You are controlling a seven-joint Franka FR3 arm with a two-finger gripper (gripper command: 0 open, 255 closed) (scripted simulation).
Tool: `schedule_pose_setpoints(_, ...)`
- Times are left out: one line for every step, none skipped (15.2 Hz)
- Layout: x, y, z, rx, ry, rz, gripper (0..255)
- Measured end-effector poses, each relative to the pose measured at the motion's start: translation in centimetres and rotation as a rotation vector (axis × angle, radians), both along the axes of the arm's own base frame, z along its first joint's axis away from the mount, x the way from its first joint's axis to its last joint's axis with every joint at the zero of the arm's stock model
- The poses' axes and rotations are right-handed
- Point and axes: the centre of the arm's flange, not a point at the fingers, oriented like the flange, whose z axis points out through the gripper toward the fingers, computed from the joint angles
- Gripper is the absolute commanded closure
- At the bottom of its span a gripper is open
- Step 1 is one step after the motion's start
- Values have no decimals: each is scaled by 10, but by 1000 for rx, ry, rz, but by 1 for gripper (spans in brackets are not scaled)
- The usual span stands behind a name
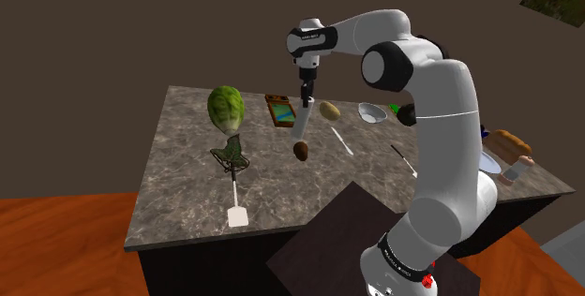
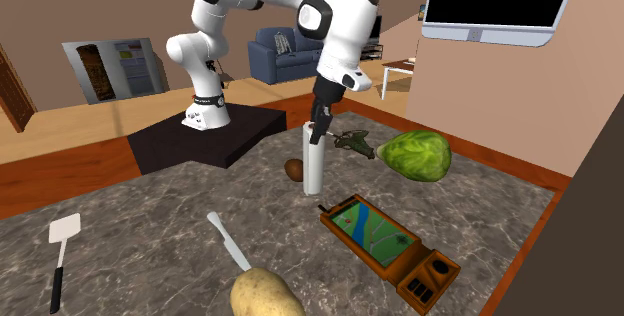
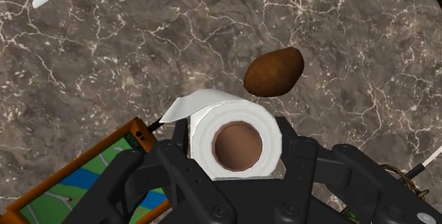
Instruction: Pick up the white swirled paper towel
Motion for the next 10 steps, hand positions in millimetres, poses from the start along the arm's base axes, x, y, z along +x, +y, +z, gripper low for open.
schedule_pose_setpoints(-1,0,5,0,0,0,255)
schedule_pose_setpoints(-1,0,11,0,0,0,255)
schedule_pose_setpoints(0,0,17,0,0,0,255)
schedule_pose_setpoints(-1,0,21,0,0,0,255)
schedule_pose_setpoints(-1,1,26,0,0,0,255)
schedule_pose_setpoints(-1,0,31,0,0,0,255)
schedule_pose_setpoints(0,1,38,0,0,0,255)
schedule_pose_setpoints(-1,1,43,0,0,0,255)
schedule_pose_setpoints(-1,0,47,0,0,0,255)
schedule_pose_setpoints(-1,0,50,0,0,0,255)
